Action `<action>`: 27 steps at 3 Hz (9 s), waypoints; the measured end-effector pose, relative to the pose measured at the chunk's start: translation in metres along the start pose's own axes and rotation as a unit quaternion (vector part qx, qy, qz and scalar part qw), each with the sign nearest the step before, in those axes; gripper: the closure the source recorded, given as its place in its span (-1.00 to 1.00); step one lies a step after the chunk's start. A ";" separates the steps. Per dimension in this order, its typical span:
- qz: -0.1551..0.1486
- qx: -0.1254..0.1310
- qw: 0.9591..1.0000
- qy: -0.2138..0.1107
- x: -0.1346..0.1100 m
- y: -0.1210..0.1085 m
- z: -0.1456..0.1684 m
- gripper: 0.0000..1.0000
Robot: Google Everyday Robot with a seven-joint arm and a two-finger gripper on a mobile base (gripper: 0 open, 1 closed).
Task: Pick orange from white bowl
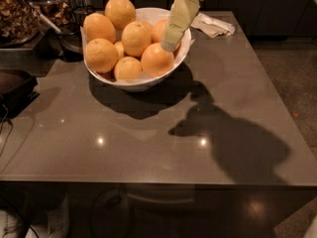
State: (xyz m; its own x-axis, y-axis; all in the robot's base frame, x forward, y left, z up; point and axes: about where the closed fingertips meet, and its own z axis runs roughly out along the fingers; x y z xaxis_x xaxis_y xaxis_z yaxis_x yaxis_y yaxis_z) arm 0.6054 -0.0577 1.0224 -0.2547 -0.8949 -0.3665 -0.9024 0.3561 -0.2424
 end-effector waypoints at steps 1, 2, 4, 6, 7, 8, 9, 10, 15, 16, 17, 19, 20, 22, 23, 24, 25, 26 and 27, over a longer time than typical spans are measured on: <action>-0.001 -0.016 1.000 0.006 -0.018 -0.005 0.022 -1.00; 0.000 -0.033 0.999 0.011 -0.029 -0.010 0.040 -0.86; -0.001 -0.042 0.999 0.012 -0.045 -0.028 0.060 -0.74; -0.017 -0.045 0.999 0.010 -0.062 -0.042 0.079 -0.56; -0.025 -0.049 0.998 0.011 -0.070 -0.040 0.086 -0.48; -0.025 -0.057 0.998 0.011 -0.076 -0.032 0.088 -0.42; -0.028 -0.069 0.997 0.016 -0.083 -0.021 0.091 -0.40; -0.028 -0.076 0.997 0.021 -0.087 -0.015 0.094 -0.40; -0.021 -0.093 0.995 0.037 -0.082 -0.018 0.118 -0.50; -0.019 -0.098 0.994 0.043 -0.080 -0.018 0.125 -0.50; -0.019 -0.098 0.994 0.043 -0.081 -0.018 0.122 -0.12; -0.034 -0.092 0.995 0.027 -0.077 -0.014 0.115 0.80; -0.041 -0.078 0.996 0.013 -0.083 -0.018 0.113 1.00; -0.044 -0.056 0.997 -0.031 -0.080 -0.015 0.074 1.00; -0.044 -0.056 0.997 -0.032 -0.080 -0.015 0.073 1.00; -0.045 -0.073 0.996 -0.021 -0.086 -0.005 0.075 1.00; -0.025 -0.099 0.994 -0.025 -0.081 0.025 0.058 1.00; -0.025 -0.096 0.995 -0.029 -0.084 0.025 0.060 1.00; -0.022 -0.098 0.994 -0.044 -0.084 0.033 0.048 1.00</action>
Offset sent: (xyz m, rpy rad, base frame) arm 0.0378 0.0396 -0.0327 -0.0296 0.1524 0.0279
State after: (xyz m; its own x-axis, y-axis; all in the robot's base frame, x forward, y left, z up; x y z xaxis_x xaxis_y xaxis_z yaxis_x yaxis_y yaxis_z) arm 0.6141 0.0425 1.0019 -0.1901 -0.8780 -0.4393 -0.9646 0.2504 -0.0831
